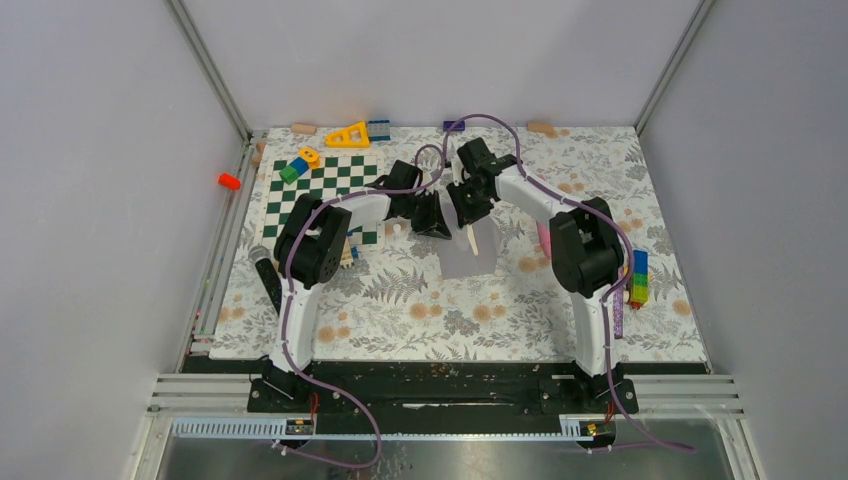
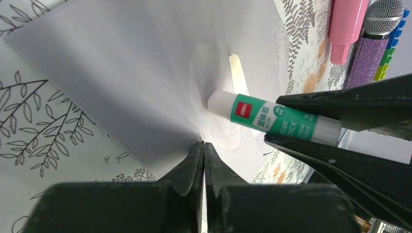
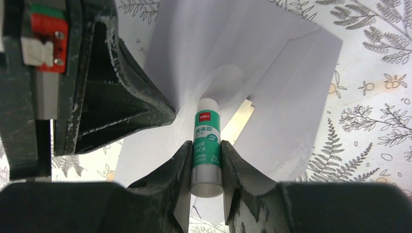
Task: Place the letter into the envelope and seal it
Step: Paint the envelope at the center of the board.
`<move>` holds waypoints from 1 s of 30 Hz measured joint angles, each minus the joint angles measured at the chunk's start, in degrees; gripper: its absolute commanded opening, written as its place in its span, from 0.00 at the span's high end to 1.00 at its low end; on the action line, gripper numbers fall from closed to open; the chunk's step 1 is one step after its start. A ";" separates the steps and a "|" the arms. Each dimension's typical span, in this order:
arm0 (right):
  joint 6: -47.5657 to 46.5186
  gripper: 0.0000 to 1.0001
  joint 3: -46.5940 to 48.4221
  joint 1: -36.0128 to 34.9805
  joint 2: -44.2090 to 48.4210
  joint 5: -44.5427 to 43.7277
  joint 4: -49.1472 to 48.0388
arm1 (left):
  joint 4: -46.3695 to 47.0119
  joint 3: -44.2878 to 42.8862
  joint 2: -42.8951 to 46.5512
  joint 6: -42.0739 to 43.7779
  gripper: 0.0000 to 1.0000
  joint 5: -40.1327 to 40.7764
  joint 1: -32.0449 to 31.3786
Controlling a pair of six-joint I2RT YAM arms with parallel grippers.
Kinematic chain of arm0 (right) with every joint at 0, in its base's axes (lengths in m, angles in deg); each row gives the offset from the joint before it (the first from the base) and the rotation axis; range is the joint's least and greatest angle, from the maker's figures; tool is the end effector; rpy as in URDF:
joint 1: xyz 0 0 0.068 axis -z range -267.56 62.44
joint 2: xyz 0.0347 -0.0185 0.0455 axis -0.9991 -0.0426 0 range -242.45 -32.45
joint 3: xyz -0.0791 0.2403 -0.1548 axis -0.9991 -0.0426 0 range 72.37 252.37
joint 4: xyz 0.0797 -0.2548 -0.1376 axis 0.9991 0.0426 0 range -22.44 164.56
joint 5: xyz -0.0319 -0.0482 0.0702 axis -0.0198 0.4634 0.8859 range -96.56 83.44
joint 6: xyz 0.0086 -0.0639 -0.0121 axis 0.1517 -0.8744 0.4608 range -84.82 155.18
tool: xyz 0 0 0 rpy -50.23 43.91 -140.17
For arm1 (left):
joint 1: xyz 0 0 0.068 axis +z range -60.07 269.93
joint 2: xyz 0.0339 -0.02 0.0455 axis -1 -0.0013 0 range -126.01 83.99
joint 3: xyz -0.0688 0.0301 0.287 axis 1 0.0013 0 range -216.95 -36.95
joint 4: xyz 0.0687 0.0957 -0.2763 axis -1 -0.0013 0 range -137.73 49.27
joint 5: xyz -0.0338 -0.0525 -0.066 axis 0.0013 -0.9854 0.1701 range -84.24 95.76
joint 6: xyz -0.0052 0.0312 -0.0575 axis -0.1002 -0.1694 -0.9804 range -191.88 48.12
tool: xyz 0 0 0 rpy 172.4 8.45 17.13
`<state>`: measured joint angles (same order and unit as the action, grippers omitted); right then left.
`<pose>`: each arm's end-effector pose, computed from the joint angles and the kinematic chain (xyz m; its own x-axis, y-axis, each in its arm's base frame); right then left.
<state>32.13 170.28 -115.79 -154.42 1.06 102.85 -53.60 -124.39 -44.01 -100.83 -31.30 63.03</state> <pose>0.4569 0.2530 0.1887 -0.7288 -0.4512 -0.5151 -0.5680 0.8184 0.0867 0.4522 -0.2641 0.1079 -0.9564 0.0521 -0.2872 0.2496 0.6563 -0.7120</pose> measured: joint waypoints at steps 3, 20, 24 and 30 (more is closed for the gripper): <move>-0.42 1.00 -0.35 0.00 0.42 1.09 1.05 | -0.15 0.00 0.00 0.00 1.00 -0.02 0.00; -1.22 1.00 -2.51 -0.04 2.23 3.43 4.76 | -0.72 -0.24 0.00 0.00 1.00 0.07 -0.02; 0.46 1.00 -5.46 -0.44 3.98 2.19 1.49 | -0.74 -0.24 0.00 0.00 1.00 0.09 -0.02; 1.81 1.00 -9.57 -0.92 6.19 0.74 -3.61 | -0.76 -0.26 0.00 0.02 1.00 0.13 -0.02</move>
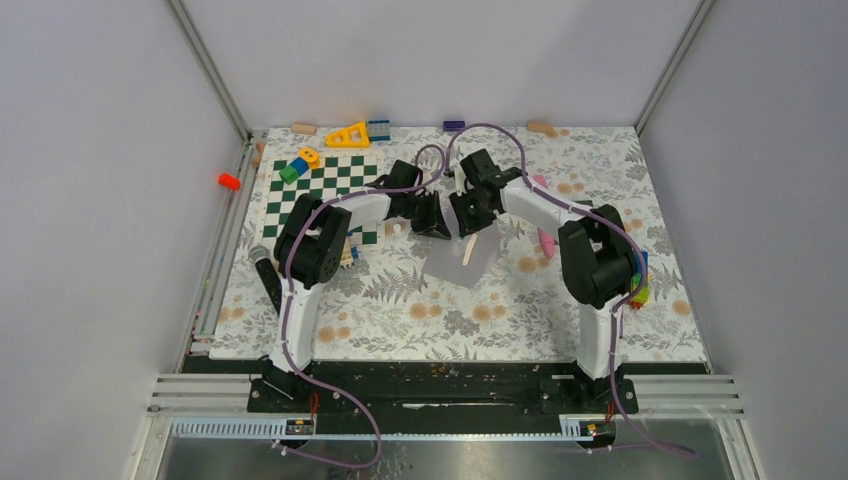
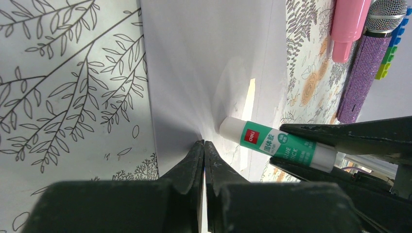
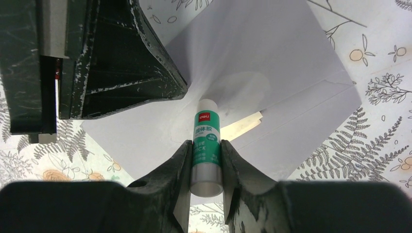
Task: Place the letter into the envelope and seal it
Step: Paint the envelope at the center of the board.
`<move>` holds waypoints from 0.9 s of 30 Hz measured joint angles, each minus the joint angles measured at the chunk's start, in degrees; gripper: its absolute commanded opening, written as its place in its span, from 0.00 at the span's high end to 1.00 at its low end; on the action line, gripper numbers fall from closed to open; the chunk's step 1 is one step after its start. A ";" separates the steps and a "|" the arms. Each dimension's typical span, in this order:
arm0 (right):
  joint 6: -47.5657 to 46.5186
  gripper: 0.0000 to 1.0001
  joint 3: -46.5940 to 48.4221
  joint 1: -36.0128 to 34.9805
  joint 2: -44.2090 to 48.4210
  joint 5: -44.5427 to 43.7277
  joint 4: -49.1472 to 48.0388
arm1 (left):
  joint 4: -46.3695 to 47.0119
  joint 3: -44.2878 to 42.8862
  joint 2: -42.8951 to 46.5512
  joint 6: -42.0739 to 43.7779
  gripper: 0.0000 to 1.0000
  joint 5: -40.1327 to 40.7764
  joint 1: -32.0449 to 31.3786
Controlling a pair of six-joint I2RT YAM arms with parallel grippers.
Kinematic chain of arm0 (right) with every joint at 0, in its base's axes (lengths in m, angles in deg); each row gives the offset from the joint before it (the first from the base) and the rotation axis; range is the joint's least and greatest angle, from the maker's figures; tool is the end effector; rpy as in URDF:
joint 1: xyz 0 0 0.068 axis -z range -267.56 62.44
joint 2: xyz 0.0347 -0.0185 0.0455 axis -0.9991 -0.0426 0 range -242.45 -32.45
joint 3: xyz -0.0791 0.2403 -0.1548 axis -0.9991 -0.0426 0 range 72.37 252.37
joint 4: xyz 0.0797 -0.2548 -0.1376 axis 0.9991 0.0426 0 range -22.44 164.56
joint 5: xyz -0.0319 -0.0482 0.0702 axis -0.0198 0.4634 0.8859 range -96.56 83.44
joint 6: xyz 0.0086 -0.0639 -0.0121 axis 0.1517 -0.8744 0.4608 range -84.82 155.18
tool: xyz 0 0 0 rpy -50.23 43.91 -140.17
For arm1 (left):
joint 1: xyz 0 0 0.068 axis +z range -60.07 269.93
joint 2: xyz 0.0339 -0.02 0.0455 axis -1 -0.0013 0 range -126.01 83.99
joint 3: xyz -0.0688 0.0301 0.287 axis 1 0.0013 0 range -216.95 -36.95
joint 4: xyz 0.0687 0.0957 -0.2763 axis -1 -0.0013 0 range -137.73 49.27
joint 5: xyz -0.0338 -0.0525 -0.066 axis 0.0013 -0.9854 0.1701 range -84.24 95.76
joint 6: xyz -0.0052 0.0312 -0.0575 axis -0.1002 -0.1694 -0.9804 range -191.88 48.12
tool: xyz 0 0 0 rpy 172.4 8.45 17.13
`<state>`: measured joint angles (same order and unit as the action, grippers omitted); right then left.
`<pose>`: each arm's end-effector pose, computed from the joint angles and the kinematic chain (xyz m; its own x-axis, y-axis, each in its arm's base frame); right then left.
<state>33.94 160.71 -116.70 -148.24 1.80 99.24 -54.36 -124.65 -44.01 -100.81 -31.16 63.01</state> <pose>0.4254 0.2457 0.1872 -0.7377 -0.4359 -0.5156 -0.5631 0.8186 0.1136 0.4520 -0.2641 0.1084 -0.9584 0.0529 -0.2806 0.2443 0.6606 -0.7099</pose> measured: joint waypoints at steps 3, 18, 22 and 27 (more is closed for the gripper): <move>0.26 1.00 -2.78 -0.17 1.55 -0.92 -3.19 | -0.02 -0.04 0.00 0.00 1.00 0.04 -0.04; -0.48 1.00 -4.68 -0.26 2.38 1.29 -5.49 | -0.02 -0.07 0.00 -0.02 1.00 0.11 -0.13; -1.22 1.00 -4.61 -0.26 2.56 2.82 -3.65 | -0.07 -0.07 -0.02 -0.02 1.00 0.15 -0.15; -2.43 1.00 -4.15 -0.24 2.64 4.57 -0.70 | -0.57 -0.35 -0.02 -0.02 1.00 0.57 -0.26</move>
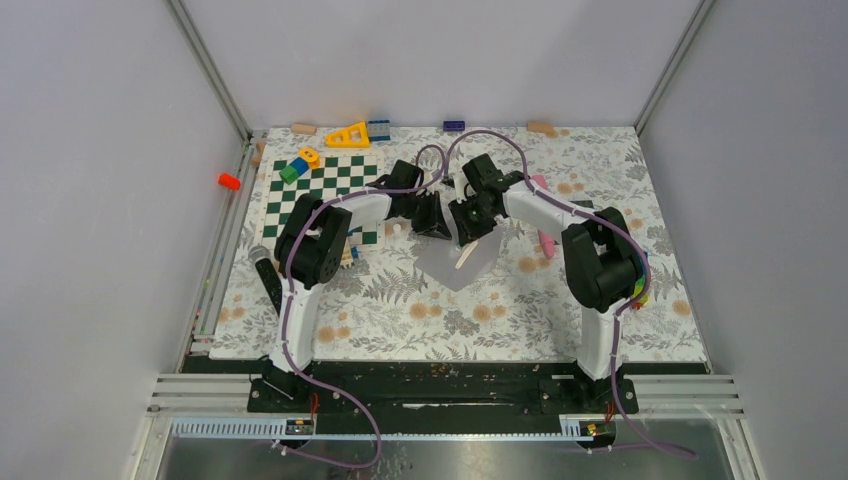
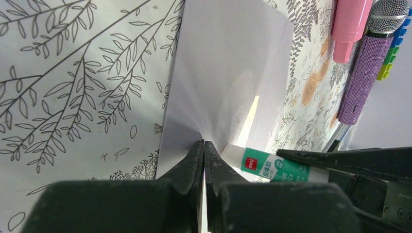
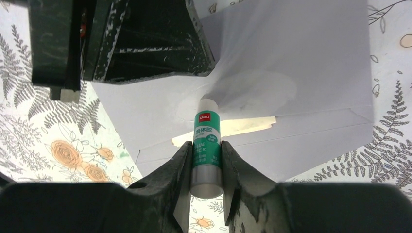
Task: Place the letter into the envelope and seal it
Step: Paint the envelope at the center of the board.
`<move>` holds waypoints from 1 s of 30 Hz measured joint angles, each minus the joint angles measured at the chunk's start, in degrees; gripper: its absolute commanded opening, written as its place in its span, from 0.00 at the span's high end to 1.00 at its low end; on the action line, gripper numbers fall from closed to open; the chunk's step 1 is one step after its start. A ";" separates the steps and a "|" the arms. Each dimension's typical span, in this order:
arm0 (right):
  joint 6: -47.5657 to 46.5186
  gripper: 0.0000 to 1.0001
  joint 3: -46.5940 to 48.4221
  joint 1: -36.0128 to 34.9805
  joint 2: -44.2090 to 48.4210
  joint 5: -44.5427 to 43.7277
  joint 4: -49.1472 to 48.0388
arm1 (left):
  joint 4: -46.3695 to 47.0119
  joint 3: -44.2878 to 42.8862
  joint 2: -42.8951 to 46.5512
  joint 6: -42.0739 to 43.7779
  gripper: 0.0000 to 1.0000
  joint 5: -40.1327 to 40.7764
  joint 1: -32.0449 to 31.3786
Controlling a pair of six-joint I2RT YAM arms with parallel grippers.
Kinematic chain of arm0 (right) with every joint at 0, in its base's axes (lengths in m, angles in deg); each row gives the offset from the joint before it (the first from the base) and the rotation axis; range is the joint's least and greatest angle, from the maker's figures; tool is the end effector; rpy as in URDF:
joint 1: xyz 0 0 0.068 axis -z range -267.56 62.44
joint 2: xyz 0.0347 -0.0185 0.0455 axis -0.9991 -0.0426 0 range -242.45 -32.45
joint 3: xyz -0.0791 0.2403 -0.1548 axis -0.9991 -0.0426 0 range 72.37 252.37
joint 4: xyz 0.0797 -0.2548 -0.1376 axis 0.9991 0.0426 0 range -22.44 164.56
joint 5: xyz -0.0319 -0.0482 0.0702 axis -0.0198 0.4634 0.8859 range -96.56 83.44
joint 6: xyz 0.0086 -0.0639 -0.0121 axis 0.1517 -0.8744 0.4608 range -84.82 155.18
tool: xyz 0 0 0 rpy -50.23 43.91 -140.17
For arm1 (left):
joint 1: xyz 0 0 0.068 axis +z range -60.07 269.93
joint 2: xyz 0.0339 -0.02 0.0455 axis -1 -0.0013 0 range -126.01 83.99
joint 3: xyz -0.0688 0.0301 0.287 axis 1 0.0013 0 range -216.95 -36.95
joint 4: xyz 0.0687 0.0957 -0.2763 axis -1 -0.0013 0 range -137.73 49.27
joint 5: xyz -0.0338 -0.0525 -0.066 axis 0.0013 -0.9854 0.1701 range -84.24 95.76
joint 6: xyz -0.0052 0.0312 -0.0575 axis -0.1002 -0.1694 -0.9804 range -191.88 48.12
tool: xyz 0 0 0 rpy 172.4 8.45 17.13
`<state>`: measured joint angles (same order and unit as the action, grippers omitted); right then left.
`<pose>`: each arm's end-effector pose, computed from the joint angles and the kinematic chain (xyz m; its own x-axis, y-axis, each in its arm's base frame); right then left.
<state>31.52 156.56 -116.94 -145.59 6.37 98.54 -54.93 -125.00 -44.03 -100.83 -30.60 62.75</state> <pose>0.4083 0.2431 0.1852 -0.7158 -0.4745 -0.5123 -0.6229 0.7655 0.1612 0.4516 -0.2661 0.1093 -0.9586 0.0540 -0.2797 0.2431 0.6673 -0.7040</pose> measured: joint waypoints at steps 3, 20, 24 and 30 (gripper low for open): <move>-0.74 1.00 0.20 0.00 0.00 0.96 1.64 | 0.00 0.00 0.00 -0.02 1.00 0.02 -0.02; 0.13 1.00 0.50 -0.13 0.00 1.22 3.50 | -0.13 -0.11 0.00 -0.02 1.00 0.37 -0.11; 0.70 1.00 0.50 -0.26 0.00 -1.75 1.01 | -0.09 -0.13 0.00 0.00 1.00 0.42 -0.11; 1.86 1.00 0.50 -0.26 0.00 -5.49 -3.28 | -0.15 -0.33 0.00 0.02 1.00 0.79 -0.22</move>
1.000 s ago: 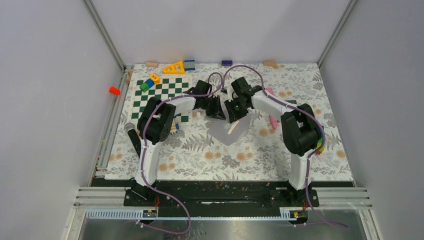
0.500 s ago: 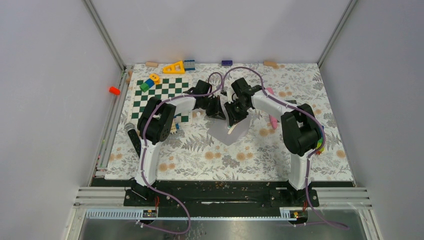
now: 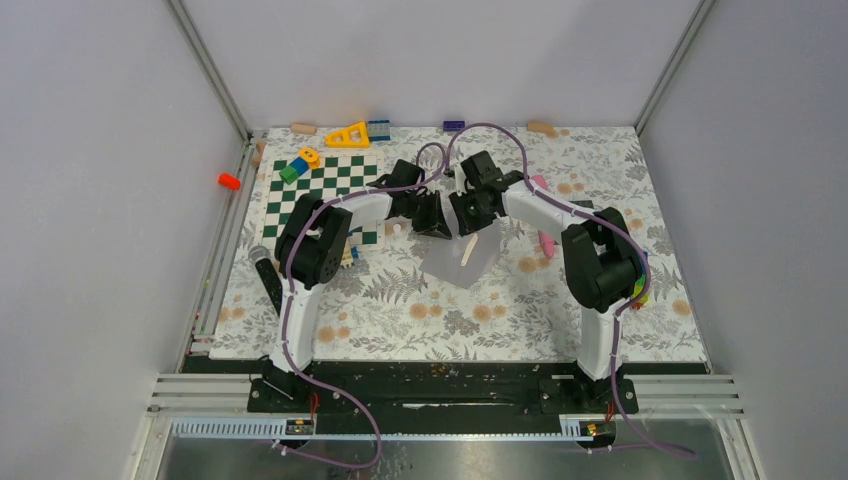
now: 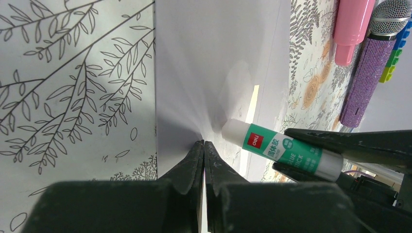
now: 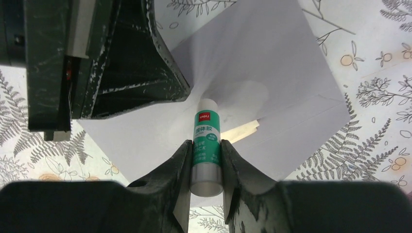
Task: Place the letter into the envelope and seal it
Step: Paint the envelope at the center of the board.
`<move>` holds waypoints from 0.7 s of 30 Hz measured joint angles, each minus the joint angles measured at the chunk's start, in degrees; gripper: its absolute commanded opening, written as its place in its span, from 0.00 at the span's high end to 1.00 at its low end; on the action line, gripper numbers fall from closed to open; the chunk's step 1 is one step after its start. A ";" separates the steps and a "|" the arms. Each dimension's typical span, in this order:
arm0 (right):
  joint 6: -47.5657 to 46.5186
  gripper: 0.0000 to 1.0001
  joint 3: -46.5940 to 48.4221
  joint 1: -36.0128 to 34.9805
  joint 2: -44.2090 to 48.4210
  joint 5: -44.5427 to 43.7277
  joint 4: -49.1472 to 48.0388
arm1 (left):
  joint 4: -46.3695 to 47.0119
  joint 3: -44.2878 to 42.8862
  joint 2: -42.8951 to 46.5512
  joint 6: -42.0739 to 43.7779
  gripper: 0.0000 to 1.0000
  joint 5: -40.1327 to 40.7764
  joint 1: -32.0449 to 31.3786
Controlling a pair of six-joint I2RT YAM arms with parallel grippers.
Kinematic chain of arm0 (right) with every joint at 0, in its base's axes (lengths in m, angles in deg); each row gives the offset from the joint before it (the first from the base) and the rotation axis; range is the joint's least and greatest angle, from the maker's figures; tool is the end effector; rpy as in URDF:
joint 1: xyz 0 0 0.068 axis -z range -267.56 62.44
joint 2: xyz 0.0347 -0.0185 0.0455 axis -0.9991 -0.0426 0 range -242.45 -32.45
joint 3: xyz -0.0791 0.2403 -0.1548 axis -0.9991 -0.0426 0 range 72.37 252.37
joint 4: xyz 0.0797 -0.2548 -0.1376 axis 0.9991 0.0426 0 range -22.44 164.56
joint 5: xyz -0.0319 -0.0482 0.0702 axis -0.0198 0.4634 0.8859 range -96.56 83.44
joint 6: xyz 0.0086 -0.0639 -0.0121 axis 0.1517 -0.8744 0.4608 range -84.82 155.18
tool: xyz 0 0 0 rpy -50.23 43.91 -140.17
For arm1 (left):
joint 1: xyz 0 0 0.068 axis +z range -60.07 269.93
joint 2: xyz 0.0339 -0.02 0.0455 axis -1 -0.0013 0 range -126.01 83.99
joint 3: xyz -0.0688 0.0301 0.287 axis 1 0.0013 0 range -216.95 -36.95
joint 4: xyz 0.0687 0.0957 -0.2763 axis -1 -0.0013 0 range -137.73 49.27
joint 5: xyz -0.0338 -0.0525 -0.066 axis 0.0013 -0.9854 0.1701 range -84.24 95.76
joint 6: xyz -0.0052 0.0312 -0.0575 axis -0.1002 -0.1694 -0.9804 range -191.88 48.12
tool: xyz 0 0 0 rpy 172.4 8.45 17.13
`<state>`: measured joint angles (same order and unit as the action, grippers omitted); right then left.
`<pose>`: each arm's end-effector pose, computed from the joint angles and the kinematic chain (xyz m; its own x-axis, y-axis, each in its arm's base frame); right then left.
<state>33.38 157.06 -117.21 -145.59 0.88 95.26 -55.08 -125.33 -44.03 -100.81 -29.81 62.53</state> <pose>0.4167 0.2448 0.1912 -0.7040 -0.4367 -0.5601 -0.5756 0.8127 0.0899 0.4520 -0.2680 0.1107 -0.9565 0.0526 -0.2871 0.2461 0.6742 -0.6963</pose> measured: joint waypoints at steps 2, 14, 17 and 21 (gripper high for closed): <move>0.24 1.00 0.00 0.00 0.00 -0.37 -0.81 | 0.00 0.00 0.00 0.00 1.00 0.02 0.00; -0.39 1.00 -0.02 0.00 0.00 3.78 1.86 | 0.00 -0.02 0.00 -0.04 1.00 0.07 -0.02; -0.94 1.00 -0.04 0.00 0.00 4.74 3.15 | -0.02 -0.02 0.00 -0.04 1.00 0.07 -0.02; -1.60 1.00 -0.13 -0.04 0.00 5.99 4.15 | -0.07 -0.04 0.00 -0.04 1.00 0.09 -0.02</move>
<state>31.78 156.93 -117.25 -145.59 6.87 99.42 -55.15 -125.37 -44.03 -100.85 -29.72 62.51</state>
